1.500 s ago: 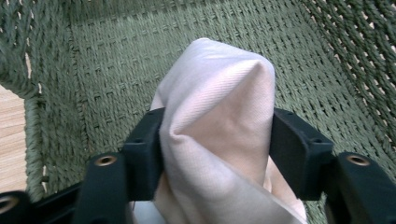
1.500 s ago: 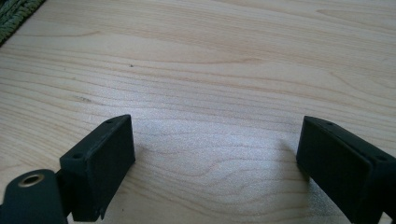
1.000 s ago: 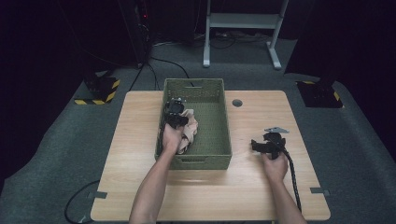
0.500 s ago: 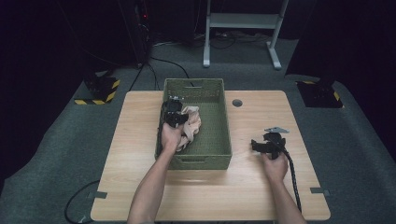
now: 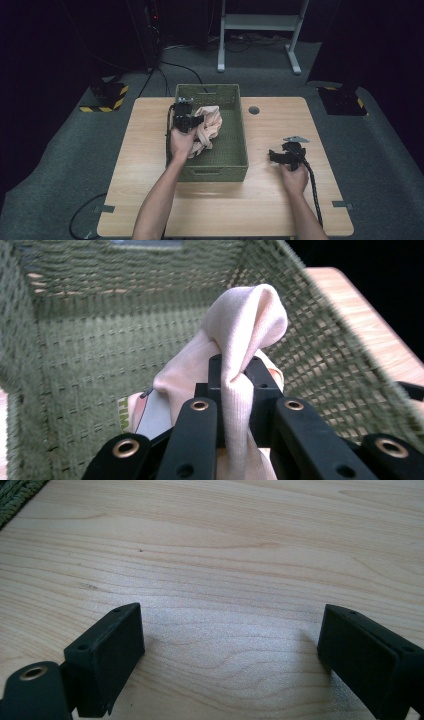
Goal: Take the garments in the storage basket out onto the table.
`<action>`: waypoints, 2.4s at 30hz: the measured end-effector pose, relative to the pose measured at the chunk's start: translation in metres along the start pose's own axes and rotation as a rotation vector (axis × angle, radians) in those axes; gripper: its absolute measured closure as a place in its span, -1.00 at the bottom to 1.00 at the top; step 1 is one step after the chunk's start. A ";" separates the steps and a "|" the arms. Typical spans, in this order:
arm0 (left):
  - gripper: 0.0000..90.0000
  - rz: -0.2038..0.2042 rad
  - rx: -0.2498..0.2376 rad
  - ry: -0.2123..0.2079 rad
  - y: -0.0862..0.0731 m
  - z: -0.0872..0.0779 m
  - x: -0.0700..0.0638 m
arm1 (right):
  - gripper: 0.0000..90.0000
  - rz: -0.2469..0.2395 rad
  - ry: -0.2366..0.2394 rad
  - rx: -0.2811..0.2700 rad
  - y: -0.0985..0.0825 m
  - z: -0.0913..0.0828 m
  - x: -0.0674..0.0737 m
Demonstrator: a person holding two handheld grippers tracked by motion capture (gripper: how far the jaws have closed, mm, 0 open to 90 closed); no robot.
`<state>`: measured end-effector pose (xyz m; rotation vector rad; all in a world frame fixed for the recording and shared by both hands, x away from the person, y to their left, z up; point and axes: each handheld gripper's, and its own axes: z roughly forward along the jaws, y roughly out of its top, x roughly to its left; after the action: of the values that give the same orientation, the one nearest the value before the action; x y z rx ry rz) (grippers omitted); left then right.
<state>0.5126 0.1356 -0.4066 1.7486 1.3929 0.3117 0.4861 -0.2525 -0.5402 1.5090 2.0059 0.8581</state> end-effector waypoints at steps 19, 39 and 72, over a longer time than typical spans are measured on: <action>0.88 0.081 -0.025 -0.053 0.015 -0.015 -0.026 | -0.76 0.000 0.000 0.000 0.000 0.000 0.000; 0.87 0.126 -0.045 -0.139 0.035 -0.017 -0.061 | -0.75 0.002 0.001 0.000 0.000 0.000 0.000; 0.87 0.188 -0.088 -0.296 0.068 -0.012 -0.128 | -0.76 0.000 0.001 0.000 0.000 0.000 0.000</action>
<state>0.5063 0.0262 -0.3102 1.7738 0.9929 0.2018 0.4863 -0.2526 -0.5402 1.5093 2.0062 0.8591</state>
